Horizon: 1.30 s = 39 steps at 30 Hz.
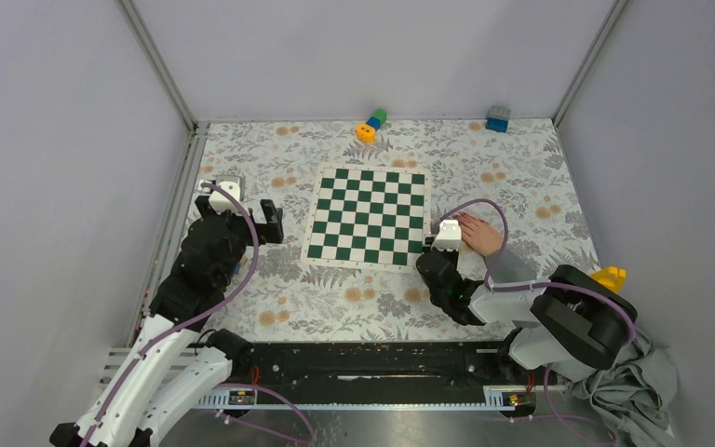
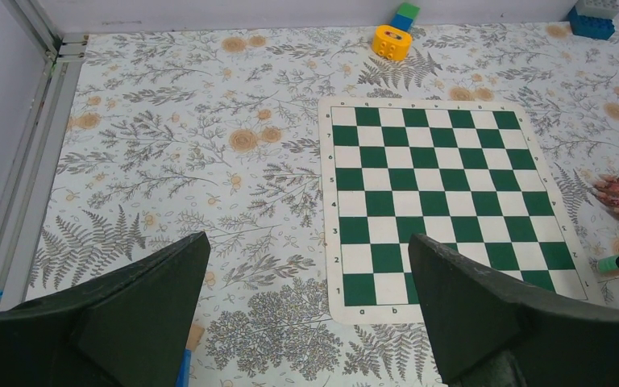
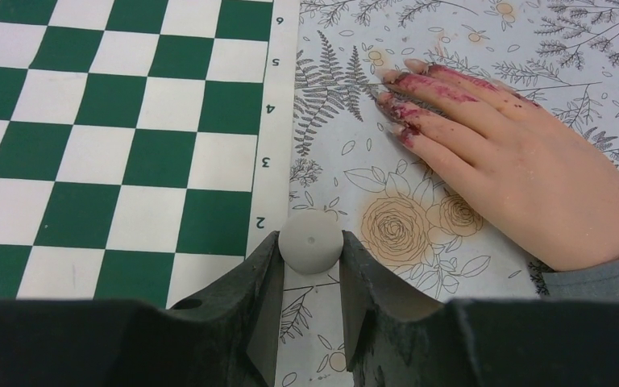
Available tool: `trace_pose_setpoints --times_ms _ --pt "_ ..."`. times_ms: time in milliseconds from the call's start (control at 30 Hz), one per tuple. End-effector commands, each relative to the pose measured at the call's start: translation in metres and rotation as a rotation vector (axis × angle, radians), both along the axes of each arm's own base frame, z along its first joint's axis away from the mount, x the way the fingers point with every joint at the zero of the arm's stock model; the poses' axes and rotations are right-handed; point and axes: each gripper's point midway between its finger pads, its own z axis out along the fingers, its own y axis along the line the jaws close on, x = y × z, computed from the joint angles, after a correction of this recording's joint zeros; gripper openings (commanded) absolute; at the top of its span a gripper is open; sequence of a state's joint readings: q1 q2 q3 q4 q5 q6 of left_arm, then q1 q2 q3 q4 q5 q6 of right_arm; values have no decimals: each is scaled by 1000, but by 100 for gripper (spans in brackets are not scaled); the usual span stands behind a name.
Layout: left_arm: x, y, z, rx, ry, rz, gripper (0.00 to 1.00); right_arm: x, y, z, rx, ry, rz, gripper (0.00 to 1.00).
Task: Paint the nails
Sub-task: Place the nail polish bottle at the center of the board, then reset both arms
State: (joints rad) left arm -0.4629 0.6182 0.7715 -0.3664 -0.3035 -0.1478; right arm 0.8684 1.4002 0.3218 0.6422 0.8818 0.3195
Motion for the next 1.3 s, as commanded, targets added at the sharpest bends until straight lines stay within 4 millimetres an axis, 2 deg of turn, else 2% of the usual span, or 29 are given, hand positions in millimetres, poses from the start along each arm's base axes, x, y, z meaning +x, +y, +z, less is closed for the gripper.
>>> trace_pose_setpoints --times_ms 0,100,300,567,733,833,1033,1133,1267 --pt "2 5 3 -7 -15 32 99 8 -3 10 51 -63 -65 3" --pt "3 4 2 -3 -9 27 99 8 -4 9 51 -61 -71 12" --pt "2 3 1 -1 -4 20 99 7 -5 6 52 -56 -77 40" --pt "3 3 0 2 2 22 99 6 -6 4 45 -50 -80 58" --pt "3 3 -2 0 9 28 99 6 -5 8 45 -52 -69 73" --pt "4 5 -5 2 26 43 99 7 -2 21 51 -54 -53 84" --pt "7 13 -6 -12 34 79 99 12 8 74 93 -74 28 93" --pt "8 18 -5 -27 37 100 99 13 -1 92 121 -56 55 95" --pt "12 33 -5 -54 45 154 99 10 -26 105 177 1 69 96"
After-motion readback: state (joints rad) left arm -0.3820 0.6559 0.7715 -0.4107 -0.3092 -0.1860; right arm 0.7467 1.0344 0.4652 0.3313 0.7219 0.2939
